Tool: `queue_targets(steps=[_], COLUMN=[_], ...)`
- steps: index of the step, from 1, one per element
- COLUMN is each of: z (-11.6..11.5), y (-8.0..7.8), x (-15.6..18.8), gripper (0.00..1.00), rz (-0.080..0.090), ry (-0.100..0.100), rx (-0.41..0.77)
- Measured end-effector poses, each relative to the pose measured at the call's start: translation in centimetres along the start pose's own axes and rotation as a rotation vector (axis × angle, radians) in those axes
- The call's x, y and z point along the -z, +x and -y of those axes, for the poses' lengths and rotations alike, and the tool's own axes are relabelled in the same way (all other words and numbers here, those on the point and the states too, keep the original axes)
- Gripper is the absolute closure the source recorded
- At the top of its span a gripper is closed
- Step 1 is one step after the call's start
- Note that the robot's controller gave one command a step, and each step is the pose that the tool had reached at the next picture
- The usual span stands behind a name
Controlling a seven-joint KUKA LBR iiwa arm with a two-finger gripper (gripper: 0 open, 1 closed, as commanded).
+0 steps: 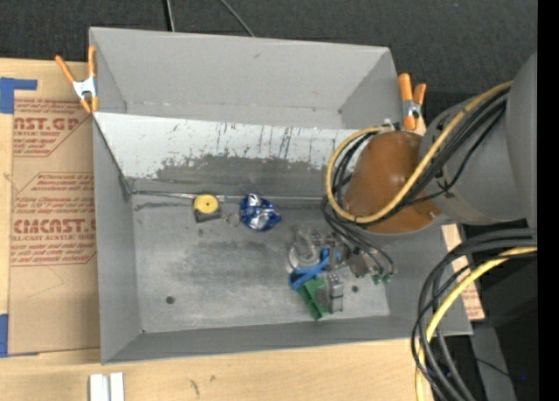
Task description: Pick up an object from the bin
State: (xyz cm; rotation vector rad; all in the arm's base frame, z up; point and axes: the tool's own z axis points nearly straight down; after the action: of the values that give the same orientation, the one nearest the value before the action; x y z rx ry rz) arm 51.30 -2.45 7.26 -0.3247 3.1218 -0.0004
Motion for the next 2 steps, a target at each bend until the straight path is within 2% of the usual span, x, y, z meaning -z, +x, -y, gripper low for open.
queue_targets(steps=[1, 2], z=[0.06, 0.04], y=[-0.78, -0.37], x=[0.63, 0.01], gripper=[1.0, 0.0], rz=[0.028, 0.018], ry=[0.004, 0.003], rx=[0.0, -0.001])
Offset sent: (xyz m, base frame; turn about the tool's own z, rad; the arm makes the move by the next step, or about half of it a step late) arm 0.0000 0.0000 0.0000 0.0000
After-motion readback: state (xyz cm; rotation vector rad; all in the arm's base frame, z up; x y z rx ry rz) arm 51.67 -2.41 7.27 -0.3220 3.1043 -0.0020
